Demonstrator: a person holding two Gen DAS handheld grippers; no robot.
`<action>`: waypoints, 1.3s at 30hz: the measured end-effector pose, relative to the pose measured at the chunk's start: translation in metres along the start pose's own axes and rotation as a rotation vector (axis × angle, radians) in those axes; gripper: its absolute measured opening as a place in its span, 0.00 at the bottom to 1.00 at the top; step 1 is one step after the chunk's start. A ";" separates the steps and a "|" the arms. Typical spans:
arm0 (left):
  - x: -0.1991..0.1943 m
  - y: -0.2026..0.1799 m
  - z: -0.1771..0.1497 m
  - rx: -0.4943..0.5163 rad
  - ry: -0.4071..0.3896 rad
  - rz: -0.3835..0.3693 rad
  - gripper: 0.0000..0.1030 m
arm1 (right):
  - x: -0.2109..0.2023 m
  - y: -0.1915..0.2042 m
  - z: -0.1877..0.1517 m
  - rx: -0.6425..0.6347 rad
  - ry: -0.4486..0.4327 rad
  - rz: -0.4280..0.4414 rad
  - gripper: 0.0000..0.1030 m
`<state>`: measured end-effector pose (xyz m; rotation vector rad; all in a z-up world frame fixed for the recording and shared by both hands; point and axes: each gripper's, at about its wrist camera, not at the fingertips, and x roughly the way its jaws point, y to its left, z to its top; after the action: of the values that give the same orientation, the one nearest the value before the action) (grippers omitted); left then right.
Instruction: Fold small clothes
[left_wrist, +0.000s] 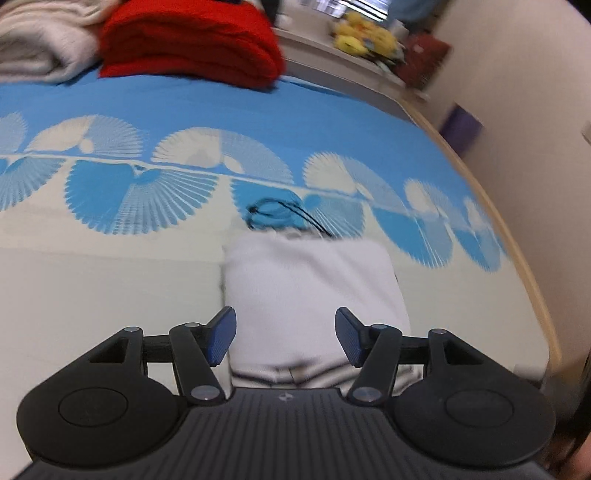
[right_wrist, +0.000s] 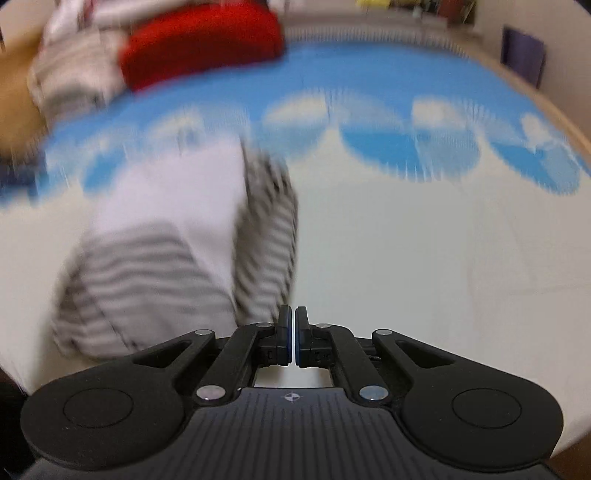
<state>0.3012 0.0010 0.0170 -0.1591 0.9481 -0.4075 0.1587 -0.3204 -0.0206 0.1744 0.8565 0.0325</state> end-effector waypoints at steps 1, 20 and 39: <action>0.003 -0.002 -0.010 0.018 -0.003 -0.016 0.60 | -0.003 -0.004 0.010 0.026 -0.034 0.037 0.07; 0.061 0.025 -0.045 0.093 0.218 0.042 0.61 | 0.119 0.010 0.079 0.220 0.024 0.261 0.28; 0.086 0.002 -0.048 0.145 0.270 0.104 0.66 | 0.125 0.018 0.078 0.112 0.005 -0.047 0.07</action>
<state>0.3066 -0.0297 -0.0764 0.0792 1.1823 -0.4064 0.3001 -0.3013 -0.0614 0.2590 0.8679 -0.0586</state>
